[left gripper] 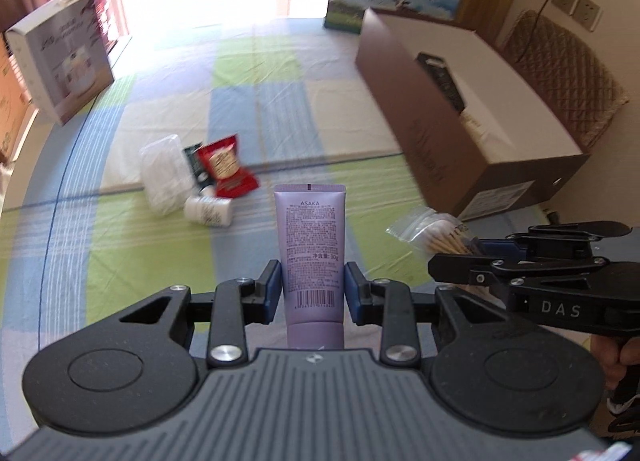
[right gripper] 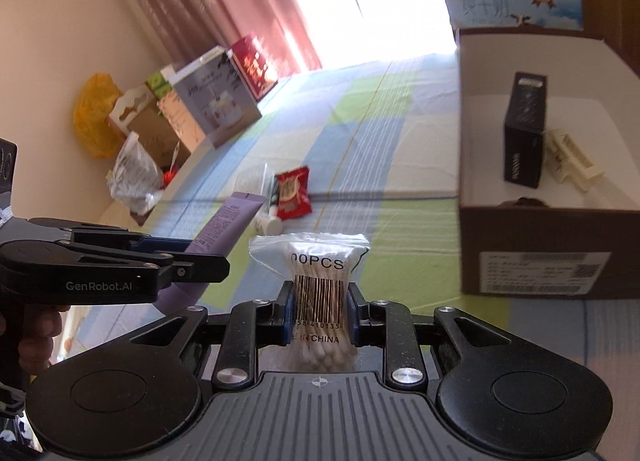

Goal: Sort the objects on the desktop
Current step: 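Carry the purple tube and cotton swab bag over the brown box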

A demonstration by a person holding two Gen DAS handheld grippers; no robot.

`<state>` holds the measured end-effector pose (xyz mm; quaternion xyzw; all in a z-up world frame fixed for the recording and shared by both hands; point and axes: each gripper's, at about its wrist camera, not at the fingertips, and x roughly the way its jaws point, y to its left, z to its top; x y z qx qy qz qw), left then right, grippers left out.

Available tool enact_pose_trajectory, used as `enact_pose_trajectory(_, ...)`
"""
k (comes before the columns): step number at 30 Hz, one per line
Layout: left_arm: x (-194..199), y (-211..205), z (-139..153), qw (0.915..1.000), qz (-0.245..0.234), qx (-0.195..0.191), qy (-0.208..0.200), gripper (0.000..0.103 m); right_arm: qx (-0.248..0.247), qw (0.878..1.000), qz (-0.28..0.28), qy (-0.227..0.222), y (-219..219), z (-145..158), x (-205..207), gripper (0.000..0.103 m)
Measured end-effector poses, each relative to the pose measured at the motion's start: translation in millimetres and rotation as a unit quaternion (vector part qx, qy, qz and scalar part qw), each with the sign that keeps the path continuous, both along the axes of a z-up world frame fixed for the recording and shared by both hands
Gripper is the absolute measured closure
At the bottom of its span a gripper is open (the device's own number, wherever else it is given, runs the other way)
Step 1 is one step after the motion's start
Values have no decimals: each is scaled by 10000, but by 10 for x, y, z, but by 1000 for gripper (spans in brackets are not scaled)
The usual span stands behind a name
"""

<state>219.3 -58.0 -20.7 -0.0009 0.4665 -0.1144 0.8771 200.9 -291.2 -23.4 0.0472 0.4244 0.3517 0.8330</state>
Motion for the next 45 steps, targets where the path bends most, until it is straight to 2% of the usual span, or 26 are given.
enact_pose_trajectory(12, 263, -746, 313, 9963, -706, -305, -375, 75, 110, 9958, -843, -332, -813, 383, 236, 81)
enact_pose_trajectory(19, 550, -1251, 420, 9921, -1061, -446, -493, 75, 19, 9909, -1251, -492, -1275, 524, 568, 81)
enact_pose_trajectory(25, 917, -1728, 448, 9894, -1253, -546, -497, 75, -142, 9899, -1289, -577, -1508, 548, 966, 81)
enact_pose_trajectory(31, 1277, -2144, 301, 9905, -1232, -560, -252, 75, -530, 9909, -1154, -450, -1593, 426, 1321, 81)
enact_pose_trajectory(37, 1564, -2360, -13, 9922, -1032, -638, 270, 75, -988, 9889, -1080, -260, -1621, 237, 1564, 81)
enact_pose_trajectory(45, 1721, -2486, -355, 9930, -894, -338, 691, 75, -1324, 9879, -801, -61, -1593, 62, 1673, 81)
